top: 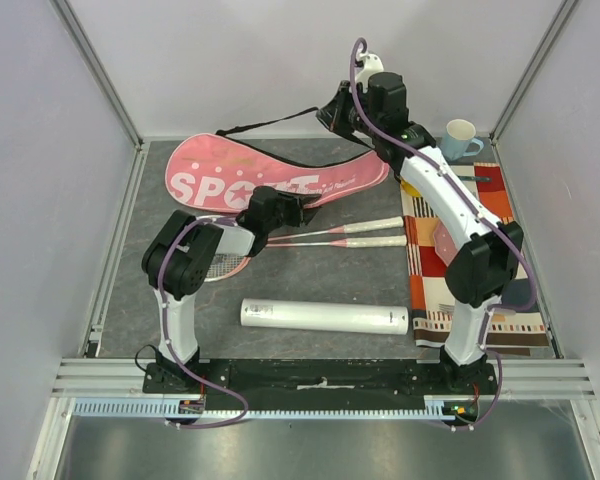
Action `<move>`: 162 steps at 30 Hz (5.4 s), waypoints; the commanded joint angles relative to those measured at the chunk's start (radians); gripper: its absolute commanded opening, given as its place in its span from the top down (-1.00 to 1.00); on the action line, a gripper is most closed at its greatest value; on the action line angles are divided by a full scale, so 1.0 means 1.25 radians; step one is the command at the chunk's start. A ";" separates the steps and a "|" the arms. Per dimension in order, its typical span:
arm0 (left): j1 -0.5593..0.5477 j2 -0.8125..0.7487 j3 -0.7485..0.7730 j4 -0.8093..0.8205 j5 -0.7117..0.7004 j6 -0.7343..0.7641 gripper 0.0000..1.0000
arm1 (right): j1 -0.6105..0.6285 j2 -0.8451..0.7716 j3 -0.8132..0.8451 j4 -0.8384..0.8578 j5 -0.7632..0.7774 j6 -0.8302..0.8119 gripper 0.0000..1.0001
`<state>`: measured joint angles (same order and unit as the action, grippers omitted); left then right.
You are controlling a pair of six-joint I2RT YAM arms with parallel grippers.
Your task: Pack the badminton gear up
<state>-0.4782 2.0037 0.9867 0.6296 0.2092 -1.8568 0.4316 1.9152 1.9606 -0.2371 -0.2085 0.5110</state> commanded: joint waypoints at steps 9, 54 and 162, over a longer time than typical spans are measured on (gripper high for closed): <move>0.012 -0.008 -0.010 0.284 -0.002 -0.001 0.95 | 0.008 -0.199 -0.217 0.026 -0.049 0.004 0.74; 0.048 -0.017 -0.164 0.614 0.247 0.048 0.96 | -0.261 -0.302 -0.697 0.295 -0.286 0.286 -0.33; 0.073 -0.526 0.142 -0.645 0.179 0.549 0.37 | 0.370 -0.564 -0.497 -0.084 0.190 -0.724 1.00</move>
<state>-0.3824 1.3506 1.1904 -0.2047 0.4625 -1.1774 0.8799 1.2610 1.3403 -0.4423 0.0284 -0.4034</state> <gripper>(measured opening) 0.330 0.038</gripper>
